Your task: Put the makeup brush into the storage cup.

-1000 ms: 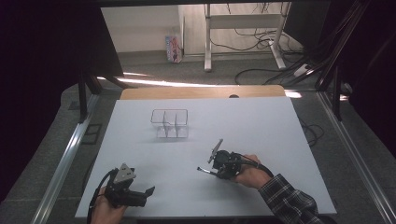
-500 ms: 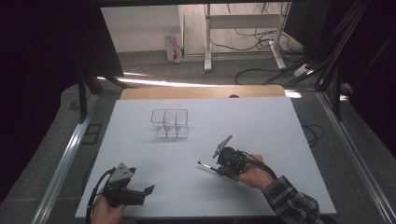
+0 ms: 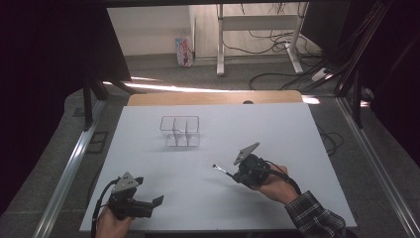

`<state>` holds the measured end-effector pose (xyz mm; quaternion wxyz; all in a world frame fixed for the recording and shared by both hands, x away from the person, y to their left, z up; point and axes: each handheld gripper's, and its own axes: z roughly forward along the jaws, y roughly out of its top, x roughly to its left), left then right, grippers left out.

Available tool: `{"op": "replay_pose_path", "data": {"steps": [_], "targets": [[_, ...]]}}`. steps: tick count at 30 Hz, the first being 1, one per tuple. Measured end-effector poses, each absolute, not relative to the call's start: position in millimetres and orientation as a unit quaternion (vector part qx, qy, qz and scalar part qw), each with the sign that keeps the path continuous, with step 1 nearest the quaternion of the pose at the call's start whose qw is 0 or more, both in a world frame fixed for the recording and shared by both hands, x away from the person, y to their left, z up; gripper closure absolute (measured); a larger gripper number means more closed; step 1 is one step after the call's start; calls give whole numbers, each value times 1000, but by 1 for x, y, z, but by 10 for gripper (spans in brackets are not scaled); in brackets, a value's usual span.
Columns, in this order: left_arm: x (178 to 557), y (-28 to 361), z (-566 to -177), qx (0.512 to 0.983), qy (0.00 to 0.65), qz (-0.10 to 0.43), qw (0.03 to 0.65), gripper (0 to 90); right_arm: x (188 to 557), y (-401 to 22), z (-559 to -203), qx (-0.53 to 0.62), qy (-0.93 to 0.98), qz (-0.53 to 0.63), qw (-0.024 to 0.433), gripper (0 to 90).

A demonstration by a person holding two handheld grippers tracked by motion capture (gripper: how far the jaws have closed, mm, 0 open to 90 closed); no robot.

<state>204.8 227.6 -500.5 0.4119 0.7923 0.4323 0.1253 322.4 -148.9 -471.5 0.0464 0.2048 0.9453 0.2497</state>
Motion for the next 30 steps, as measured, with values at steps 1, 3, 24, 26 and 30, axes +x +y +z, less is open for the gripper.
{"op": "replay_pose_path", "data": {"steps": [1,3,24,26,30], "targets": [[205,227,-500,793,432,125,411,7,322,-150,-470,205,944,254,48,840],[205,226,-500,795,429,123,411,6,319,-153,-468,207,941,262,54,840],[206,221,-491,777,453,111,422,2,291,-175,-450,217,915,329,87,840],[206,220,-491,777,453,111,423,1,289,-175,-449,216,913,334,90,840],[207,216,-488,772,451,101,436,0,286,-177,-447,217,907,348,96,840]]}}
